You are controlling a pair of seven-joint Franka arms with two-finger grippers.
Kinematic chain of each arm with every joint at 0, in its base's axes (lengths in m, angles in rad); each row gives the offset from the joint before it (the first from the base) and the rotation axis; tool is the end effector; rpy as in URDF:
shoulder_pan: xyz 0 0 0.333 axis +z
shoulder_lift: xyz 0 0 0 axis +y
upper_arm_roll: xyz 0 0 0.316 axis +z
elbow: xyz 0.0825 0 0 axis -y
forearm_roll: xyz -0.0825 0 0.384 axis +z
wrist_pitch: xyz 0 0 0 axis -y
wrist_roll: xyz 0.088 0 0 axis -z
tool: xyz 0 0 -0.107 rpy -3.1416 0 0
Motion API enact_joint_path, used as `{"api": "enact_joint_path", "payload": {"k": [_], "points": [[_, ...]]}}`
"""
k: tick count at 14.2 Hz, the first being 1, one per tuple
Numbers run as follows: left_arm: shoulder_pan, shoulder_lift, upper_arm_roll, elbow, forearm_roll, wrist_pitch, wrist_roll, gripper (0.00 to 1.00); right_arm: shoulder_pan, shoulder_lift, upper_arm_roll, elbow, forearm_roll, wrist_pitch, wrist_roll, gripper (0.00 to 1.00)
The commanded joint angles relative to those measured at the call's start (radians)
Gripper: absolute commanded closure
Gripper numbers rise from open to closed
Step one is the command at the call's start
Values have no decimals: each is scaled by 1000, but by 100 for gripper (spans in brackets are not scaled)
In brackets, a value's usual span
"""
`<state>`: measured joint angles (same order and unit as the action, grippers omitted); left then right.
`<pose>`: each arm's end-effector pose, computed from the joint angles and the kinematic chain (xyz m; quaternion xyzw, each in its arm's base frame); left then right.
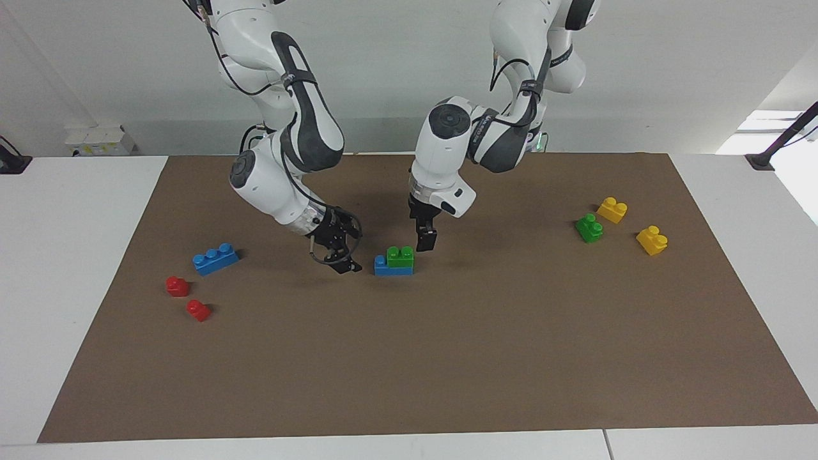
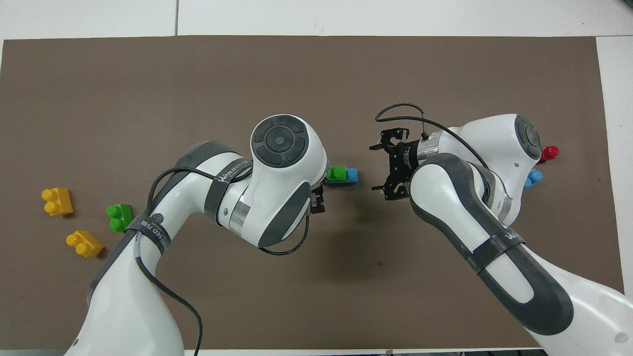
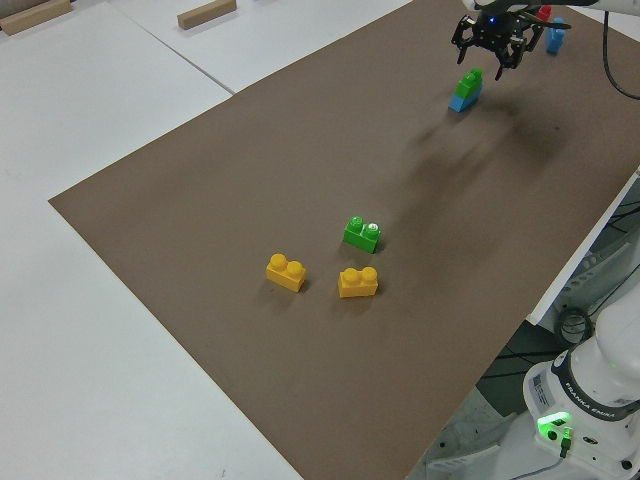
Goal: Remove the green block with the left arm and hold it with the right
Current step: 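Move the left gripper and the right gripper toward the joined green-blue brick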
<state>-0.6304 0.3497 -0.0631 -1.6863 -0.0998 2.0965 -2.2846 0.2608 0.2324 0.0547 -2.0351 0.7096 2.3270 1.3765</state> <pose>0.5073 -0.4227 0.4023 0.6798 0.7308 -0.0519 0.0347 0.5647 0.1953 0.3404 -0.6897 0.6731 0.1811 0.1962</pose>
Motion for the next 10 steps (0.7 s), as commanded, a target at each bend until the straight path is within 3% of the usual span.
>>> {"api": "enact_joint_path", "payload": {"k": [1, 10], "points": [[-18, 51, 16, 51, 23, 20, -44, 0, 17, 21, -1, -10, 39, 37, -31, 3], [-51, 93, 17, 43, 54, 89, -113, 0, 80, 108, -1, -7, 99, 178, -56, 2]]}}
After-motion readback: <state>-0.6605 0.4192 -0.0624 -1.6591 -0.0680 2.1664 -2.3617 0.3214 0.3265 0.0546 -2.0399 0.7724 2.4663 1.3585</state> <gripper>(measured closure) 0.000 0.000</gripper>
